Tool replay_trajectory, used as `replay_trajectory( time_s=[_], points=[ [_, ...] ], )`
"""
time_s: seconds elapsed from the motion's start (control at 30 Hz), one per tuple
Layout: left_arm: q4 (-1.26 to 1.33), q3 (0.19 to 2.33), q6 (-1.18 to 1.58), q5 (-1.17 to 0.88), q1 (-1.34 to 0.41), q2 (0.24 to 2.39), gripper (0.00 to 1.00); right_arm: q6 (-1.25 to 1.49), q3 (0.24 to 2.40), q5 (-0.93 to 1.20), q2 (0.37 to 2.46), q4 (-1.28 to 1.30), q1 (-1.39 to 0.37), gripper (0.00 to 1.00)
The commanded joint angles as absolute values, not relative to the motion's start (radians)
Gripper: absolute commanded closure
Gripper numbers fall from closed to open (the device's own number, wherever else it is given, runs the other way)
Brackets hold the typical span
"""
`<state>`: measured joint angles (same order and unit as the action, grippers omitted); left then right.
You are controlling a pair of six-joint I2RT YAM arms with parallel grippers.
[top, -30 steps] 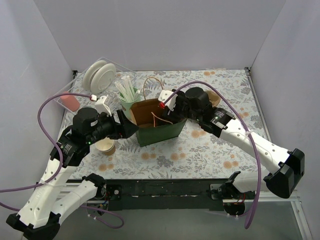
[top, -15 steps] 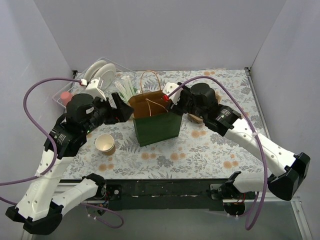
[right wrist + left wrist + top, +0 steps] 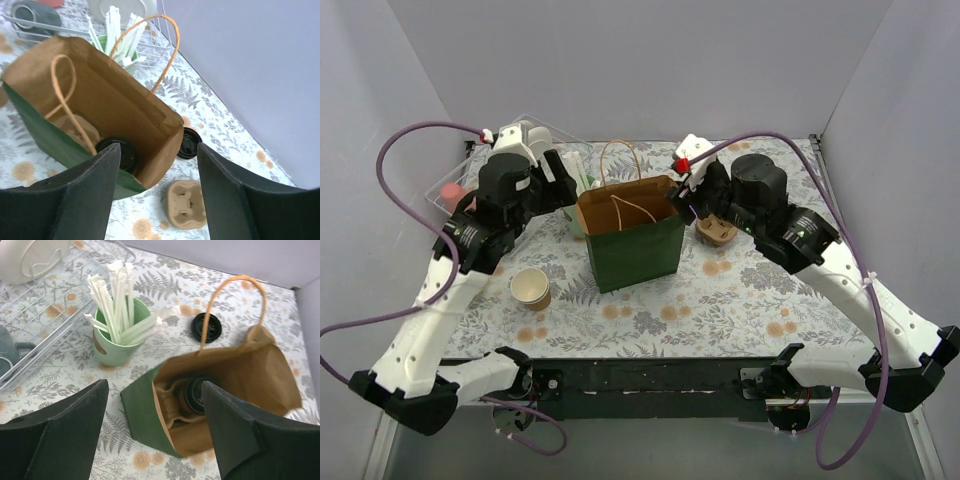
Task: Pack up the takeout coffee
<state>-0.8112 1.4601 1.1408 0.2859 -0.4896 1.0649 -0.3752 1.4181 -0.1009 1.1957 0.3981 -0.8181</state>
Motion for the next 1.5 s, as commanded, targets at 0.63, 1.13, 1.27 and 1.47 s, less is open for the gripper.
replay_trajectory(
  time_s=[0.63, 1.13, 1.27, 1.47],
  points=[
    [-0.473, 1.312, 1.243, 0.103, -0.137, 1.433, 0.33, -0.008, 1.223, -0.064, 0.848, 0.525, -0.815, 0.01],
    [-0.442, 1.305, 1.224, 0.132, -0.129, 1.5, 0.73, -0.064, 1.247, -0.094, 0.864, 0.549, -0.815, 0.01],
    [-0.452, 1.333, 1.198, 0.123, -0.129, 1.502, 0.97, -0.071, 1.247, -0.103, 0.862, 0.542, -0.815, 0.01],
    [-0.486, 1.377, 1.17, 0.104, -0.129, 1.467, 1.0, -0.075, 1.249, -0.098, 0.879, 0.525, -0.815, 0.01]
  ],
)
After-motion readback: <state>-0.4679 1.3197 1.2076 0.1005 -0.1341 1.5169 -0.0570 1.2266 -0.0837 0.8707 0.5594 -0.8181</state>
